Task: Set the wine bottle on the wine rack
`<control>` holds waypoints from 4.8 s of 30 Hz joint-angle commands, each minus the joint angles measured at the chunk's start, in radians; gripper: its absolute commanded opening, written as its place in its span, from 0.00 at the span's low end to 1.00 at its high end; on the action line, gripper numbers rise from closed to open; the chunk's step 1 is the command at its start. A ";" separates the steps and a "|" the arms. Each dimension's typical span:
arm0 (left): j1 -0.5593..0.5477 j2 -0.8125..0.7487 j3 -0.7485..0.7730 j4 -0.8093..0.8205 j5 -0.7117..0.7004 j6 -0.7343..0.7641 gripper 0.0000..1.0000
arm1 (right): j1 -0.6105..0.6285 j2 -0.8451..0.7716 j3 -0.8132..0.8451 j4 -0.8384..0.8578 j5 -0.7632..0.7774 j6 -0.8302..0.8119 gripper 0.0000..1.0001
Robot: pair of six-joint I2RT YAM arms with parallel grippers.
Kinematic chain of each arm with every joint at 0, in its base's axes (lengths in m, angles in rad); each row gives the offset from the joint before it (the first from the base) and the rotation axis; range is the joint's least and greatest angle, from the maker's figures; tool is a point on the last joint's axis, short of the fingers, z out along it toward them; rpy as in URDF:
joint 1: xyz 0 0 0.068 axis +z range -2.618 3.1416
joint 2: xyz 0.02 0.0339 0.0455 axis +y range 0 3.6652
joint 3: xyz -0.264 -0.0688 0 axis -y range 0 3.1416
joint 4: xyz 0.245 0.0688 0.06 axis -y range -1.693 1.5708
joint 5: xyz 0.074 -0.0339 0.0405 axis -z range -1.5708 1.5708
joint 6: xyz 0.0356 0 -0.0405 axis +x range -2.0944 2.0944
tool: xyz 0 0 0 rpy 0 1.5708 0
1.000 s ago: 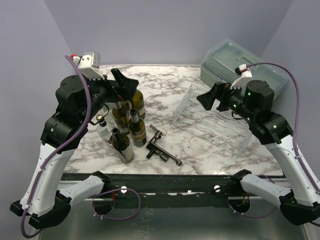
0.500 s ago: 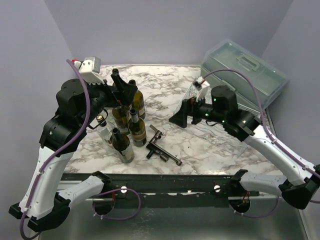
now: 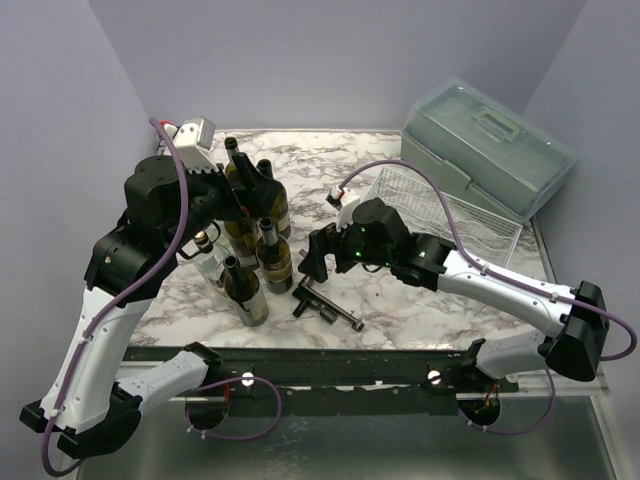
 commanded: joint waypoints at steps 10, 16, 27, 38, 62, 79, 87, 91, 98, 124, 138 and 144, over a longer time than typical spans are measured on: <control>-0.005 0.067 0.031 -0.202 0.077 -0.014 0.99 | 0.018 0.067 -0.037 0.228 0.145 -0.005 1.00; -0.005 0.051 0.045 -0.274 -0.043 0.005 0.99 | 0.025 0.117 0.017 0.276 0.090 -0.055 1.00; -0.005 -0.057 0.046 -0.281 -0.232 0.003 0.99 | 0.095 0.238 0.121 0.367 0.124 -0.088 1.00; -0.005 -0.058 0.034 -0.298 -0.216 0.029 0.99 | 0.119 0.303 0.158 0.429 0.247 -0.173 0.95; -0.005 -0.186 0.012 -0.297 -0.321 0.097 0.99 | 0.158 0.414 0.198 0.490 0.332 -0.164 0.61; -0.005 -0.192 0.017 -0.316 -0.344 0.091 0.99 | 0.158 0.413 0.289 0.455 0.561 -0.203 0.08; -0.005 -0.193 0.017 -0.320 -0.355 0.089 0.99 | 0.157 0.339 0.330 0.499 0.611 -0.240 0.01; -0.005 -0.193 0.006 -0.320 -0.357 0.084 0.99 | 0.157 0.253 0.282 0.551 0.528 -0.341 0.01; -0.005 -0.188 0.002 -0.317 -0.359 0.088 0.99 | 0.158 0.105 0.202 0.497 0.349 -0.627 0.01; -0.005 -0.169 -0.101 -0.225 -0.310 0.072 0.99 | 0.213 -0.055 0.017 -0.119 0.140 -1.075 0.01; -0.005 -0.181 -0.135 -0.205 -0.313 0.072 0.99 | 0.276 0.133 0.098 -0.236 0.287 -1.246 0.01; -0.005 -0.202 -0.146 -0.206 -0.330 0.076 0.99 | 0.312 0.227 0.154 -0.273 0.365 -1.284 0.01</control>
